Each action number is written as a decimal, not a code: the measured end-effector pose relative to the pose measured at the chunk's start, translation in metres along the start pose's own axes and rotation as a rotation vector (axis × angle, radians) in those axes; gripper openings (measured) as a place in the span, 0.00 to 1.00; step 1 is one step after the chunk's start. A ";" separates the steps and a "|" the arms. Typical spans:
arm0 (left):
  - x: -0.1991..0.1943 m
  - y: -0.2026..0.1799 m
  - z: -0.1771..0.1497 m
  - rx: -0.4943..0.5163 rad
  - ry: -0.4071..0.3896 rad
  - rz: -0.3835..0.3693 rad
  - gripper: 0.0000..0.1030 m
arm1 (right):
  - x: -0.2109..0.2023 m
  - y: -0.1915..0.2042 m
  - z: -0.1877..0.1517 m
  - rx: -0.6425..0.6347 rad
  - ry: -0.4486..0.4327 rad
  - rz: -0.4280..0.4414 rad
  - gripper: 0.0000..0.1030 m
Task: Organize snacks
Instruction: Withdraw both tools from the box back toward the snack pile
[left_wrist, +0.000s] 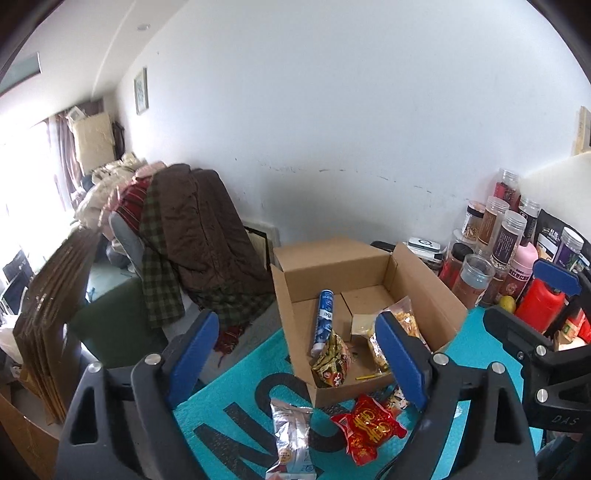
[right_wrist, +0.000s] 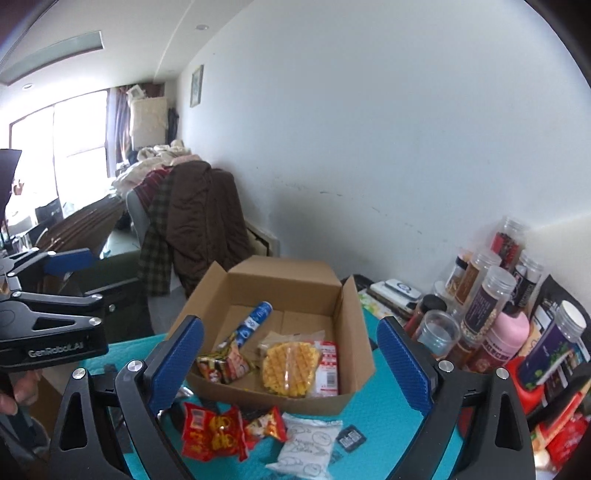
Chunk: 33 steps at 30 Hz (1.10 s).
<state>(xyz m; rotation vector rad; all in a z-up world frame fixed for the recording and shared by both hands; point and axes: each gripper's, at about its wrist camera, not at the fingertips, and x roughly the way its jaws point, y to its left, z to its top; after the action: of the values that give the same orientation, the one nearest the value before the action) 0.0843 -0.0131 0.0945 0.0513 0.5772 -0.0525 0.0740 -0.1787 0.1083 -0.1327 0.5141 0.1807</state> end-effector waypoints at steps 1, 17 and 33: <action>-0.005 -0.001 -0.002 0.006 -0.002 -0.004 0.85 | -0.004 0.001 -0.002 0.001 -0.005 -0.002 0.95; -0.063 -0.003 -0.036 0.026 -0.069 -0.106 0.85 | -0.057 0.004 -0.042 0.055 -0.022 0.009 0.96; -0.073 0.000 -0.089 -0.003 0.042 -0.161 0.85 | -0.060 0.015 -0.092 0.132 0.067 0.037 0.96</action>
<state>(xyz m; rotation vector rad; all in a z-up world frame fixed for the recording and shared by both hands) -0.0249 -0.0052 0.0601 0.0031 0.6226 -0.2078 -0.0244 -0.1880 0.0579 -0.0003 0.5941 0.1779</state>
